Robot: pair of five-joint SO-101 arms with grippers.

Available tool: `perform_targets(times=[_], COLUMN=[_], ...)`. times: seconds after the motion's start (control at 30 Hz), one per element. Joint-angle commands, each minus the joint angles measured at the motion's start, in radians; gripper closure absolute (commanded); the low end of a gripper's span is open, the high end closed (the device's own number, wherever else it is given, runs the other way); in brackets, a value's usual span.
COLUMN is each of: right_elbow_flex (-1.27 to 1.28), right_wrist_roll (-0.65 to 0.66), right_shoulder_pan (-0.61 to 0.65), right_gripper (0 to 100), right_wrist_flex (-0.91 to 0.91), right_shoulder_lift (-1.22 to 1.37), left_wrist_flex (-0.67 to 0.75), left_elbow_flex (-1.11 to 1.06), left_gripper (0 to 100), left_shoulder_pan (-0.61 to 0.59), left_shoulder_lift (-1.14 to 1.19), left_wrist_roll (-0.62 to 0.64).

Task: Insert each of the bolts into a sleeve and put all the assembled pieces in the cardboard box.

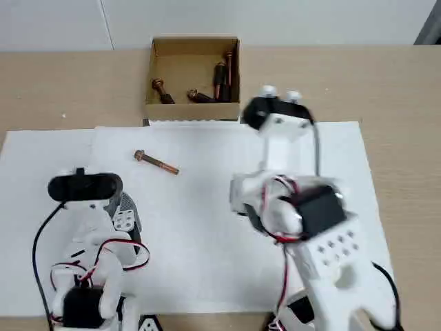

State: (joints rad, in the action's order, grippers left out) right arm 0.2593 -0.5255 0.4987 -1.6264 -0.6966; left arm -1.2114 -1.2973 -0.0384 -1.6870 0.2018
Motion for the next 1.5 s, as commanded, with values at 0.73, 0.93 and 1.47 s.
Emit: perform_targets(times=[0.73,0.93,1.47], right_elbow_flex=[0.423,0.423,0.43], right_wrist_roll=[0.153,0.153,0.147], right_shoulder_pan=[-0.191,-0.191,-0.193], right_gripper=[99.6,99.6,99.6], right_wrist_flex=[0.104,0.104,0.104], right_shoulder_lift=[-0.542,-0.576,-0.575], left_wrist_flex=[-0.433,-0.434,-0.434], left_elbow_flex=[1.399,1.546,1.816], left_gripper=[99,99,87], left_shoulder_pan=[0.003,0.003,0.008], left_shoulder_lift=[1.751,1.944,2.245], left_wrist_roll=[0.574,0.615,0.629])
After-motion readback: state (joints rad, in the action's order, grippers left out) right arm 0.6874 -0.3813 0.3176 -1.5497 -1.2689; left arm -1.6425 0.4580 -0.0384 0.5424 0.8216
